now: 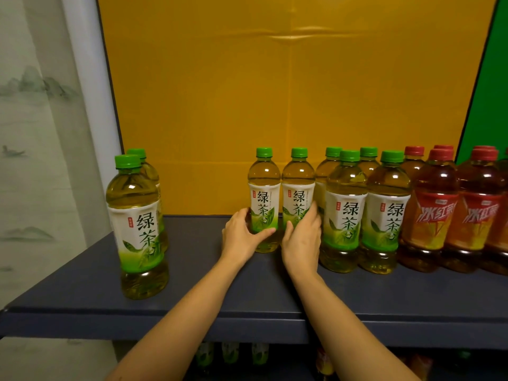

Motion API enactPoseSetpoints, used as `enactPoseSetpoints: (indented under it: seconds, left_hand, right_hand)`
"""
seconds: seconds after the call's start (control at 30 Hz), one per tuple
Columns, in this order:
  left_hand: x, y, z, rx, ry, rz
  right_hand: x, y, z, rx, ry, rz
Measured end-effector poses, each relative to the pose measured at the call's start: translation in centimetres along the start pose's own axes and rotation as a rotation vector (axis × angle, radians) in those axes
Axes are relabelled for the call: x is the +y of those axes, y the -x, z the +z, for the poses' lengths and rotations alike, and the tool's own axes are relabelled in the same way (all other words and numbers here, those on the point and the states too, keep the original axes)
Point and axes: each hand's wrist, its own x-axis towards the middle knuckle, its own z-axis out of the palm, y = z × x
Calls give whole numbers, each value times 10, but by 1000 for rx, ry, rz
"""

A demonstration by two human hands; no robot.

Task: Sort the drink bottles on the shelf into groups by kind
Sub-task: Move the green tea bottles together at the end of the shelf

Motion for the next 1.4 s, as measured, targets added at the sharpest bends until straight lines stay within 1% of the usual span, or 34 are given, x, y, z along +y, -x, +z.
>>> enactPoseSetpoints:
  seconds: [0.23,0.4,0.53,0.6,0.67,0.73,0.8,0.87,0.9,0.93,0.97,1.03,1.07,1.13,1.17,1.2,1.27,1.4]
  left_hand:
    - [-5,-1,6,5,-22,47]
    - [-6,2,7,6,-36,73]
    - [-4,11,3,-93,-83,90]
    - [-2,18,-6,-116,-104,93]
    - [0,30,-24,-55,-103,126]
    - [-1,45,-47,62,-60,218]
    - [-5,64,-71,165,42,293]
    - [-10,85,-96,266,120,346]
    - [-14,95,-109,320,144,369]
    - [-18,103,-122,381,161,388]
    - [-24,108,-133,447,178,393]
    - [-36,111,-152,577,226,351]
    - [-43,108,-160,635,249,305]
    - [-54,101,-172,699,283,169]
    - [-60,96,-178,694,287,89]
    - [-68,91,-183,671,275,11]
    - [-79,82,-191,581,229,-123]
    - [-88,67,-193,368,140,-269]
  right_hand:
    - [1,1,3,17,-36,-16]
    - [-1,-1,4,22,-15,-5]
    - [-1,1,2,-27,-8,-8]
    - [-1,4,0,-67,-1,-27]
    - [-3,9,-5,-107,-6,-64]
    - [-7,15,-10,-129,-16,-120]
    - [-14,23,-14,-82,-41,-198]
    - [-28,35,-15,8,-137,-309]
    - [-37,42,-13,-10,-213,-366]
    - [-48,50,-10,-108,-304,-400]
    - [-60,60,-5,-263,-395,-400]
    - [-84,79,10,-594,-513,-337]
    - [-94,86,20,-712,-526,-299]
    - [-107,98,41,-870,-546,-224]
    - [-112,102,49,-919,-561,-179]
    - [-114,104,56,-943,-567,-139]
    - [-115,105,68,-922,-541,-111]
    - [-111,106,73,-743,-526,-115]
